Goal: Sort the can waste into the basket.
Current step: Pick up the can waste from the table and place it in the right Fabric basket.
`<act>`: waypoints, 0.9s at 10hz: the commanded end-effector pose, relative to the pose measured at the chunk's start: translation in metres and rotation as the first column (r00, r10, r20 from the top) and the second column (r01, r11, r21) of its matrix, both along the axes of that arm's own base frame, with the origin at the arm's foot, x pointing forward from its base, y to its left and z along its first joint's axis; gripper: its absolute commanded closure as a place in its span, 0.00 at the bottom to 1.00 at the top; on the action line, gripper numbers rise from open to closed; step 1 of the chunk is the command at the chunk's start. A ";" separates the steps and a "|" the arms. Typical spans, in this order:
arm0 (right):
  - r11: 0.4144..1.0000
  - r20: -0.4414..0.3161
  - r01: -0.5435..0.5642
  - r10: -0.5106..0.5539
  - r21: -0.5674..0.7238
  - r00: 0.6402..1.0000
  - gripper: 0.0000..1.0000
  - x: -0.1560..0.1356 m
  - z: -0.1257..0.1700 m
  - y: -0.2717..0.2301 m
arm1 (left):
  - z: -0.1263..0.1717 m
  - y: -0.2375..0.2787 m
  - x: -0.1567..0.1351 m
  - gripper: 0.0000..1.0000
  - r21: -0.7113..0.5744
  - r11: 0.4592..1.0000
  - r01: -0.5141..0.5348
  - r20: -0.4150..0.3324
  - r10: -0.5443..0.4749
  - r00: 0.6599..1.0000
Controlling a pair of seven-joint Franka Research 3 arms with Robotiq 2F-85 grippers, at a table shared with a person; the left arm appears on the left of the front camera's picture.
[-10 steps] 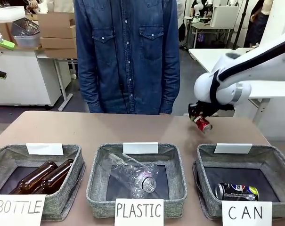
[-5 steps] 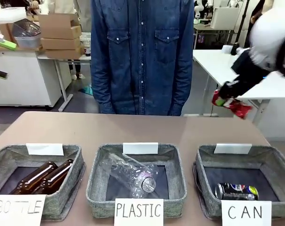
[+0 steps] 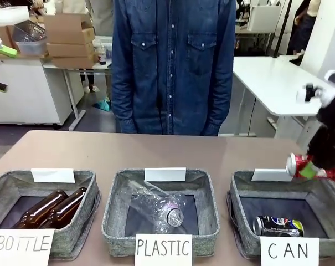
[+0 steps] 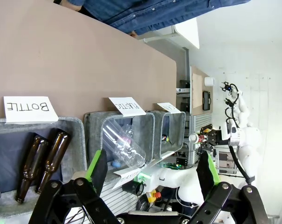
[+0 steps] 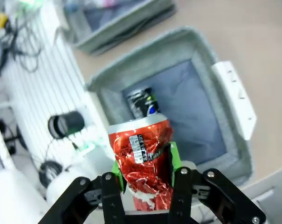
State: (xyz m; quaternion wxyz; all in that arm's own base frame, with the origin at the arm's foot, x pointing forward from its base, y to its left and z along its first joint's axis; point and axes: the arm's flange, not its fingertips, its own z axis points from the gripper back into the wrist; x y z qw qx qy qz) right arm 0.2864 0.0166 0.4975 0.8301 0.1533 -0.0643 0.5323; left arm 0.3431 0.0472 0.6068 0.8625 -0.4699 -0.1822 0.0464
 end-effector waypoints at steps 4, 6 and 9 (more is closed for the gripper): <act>0.998 0.035 -0.065 0.066 -0.028 0.997 1.00 -0.003 -0.008 -0.005 | 0.000 0.002 -0.001 0.00 0.009 1.000 0.015 0.010 -0.015 1.000; 0.995 0.053 -0.093 0.094 -0.028 0.994 0.02 -0.004 -0.013 -0.006 | 0.000 0.002 -0.001 0.00 0.009 1.000 0.015 0.010 -0.015 1.000; 0.994 0.078 -0.101 0.103 -0.029 0.992 0.00 -0.007 -0.015 -0.005 | 0.000 0.002 -0.001 0.00 0.009 1.000 0.015 0.010 -0.015 1.000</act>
